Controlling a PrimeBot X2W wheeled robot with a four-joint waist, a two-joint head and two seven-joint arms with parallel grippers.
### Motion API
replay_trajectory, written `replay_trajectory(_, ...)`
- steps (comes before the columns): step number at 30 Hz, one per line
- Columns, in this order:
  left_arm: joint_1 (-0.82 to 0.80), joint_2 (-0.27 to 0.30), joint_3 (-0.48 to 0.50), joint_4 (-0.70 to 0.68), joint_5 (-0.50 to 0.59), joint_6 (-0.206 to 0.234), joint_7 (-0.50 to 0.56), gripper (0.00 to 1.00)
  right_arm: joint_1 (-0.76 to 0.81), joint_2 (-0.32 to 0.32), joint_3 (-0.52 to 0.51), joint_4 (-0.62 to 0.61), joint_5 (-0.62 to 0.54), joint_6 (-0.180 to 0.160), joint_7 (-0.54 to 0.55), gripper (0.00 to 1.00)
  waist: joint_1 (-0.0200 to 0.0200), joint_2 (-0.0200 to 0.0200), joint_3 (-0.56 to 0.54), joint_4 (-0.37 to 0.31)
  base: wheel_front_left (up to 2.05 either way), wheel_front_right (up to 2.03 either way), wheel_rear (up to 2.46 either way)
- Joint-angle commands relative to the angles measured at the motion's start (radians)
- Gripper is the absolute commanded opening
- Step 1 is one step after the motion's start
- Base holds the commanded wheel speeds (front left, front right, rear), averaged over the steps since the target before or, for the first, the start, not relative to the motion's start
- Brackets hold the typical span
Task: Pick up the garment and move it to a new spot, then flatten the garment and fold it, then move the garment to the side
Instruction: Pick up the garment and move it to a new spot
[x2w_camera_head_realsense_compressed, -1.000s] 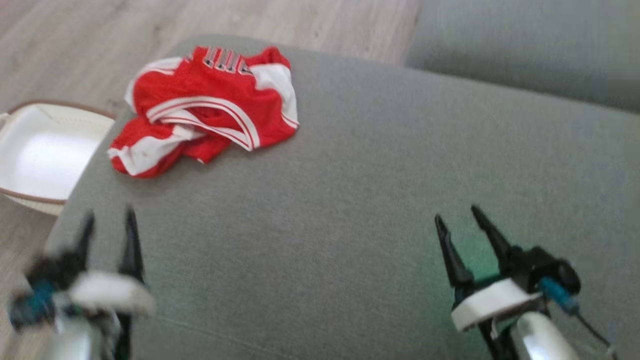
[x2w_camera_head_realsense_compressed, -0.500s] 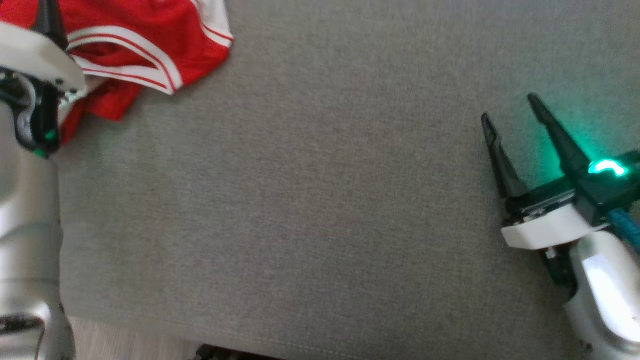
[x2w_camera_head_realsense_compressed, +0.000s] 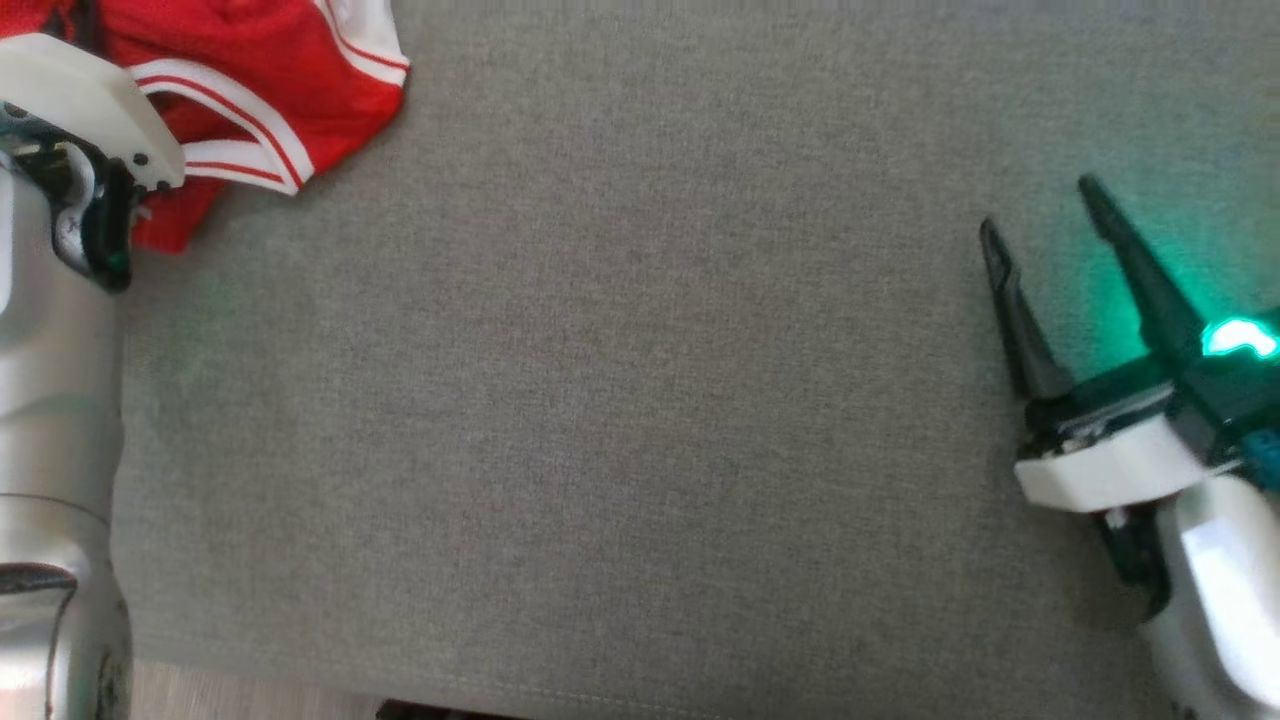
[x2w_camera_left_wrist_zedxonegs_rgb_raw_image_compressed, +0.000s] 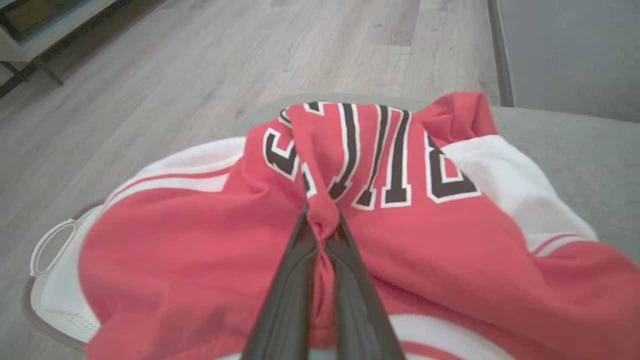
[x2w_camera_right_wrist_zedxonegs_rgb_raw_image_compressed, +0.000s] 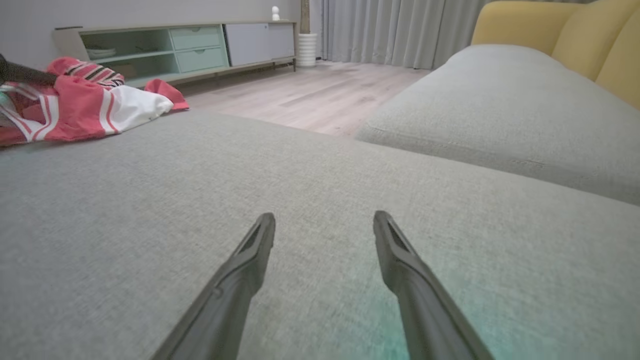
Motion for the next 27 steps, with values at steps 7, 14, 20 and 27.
replay_trajectory(7,-0.091,0.108,-0.038,-0.088,0.018,-0.045,-0.036,0.00,0.060,0.067,0.054,0.072,0.030,0.007,-0.034,1.00,-0.0001,0.0001,-0.180,-0.041,0.00,0.00,0.00)
replay_trajectory(14,-0.076,0.092,-0.148,-0.363,-0.075,-0.057,0.056,0.00,0.061,0.134,0.081,0.139,0.048,0.007,-0.051,1.00,-0.0001,0.0001,-0.315,-0.121,0.00,0.00,0.00)
replay_trajectory(20,0.050,0.095,-0.254,-0.803,-0.304,-0.058,0.223,0.00,0.066,0.172,0.076,0.123,0.056,0.007,-0.052,1.00,-0.0001,0.0001,-0.350,-0.210,0.00,0.00,0.00)
replay_trajectory(27,0.197,0.059,-0.308,-1.222,-0.487,-0.017,0.415,0.00,0.055,0.205,0.070,0.092,0.061,0.007,-0.052,1.00,-0.0001,0.0001,-0.311,-0.334,0.00,0.00,0.00)
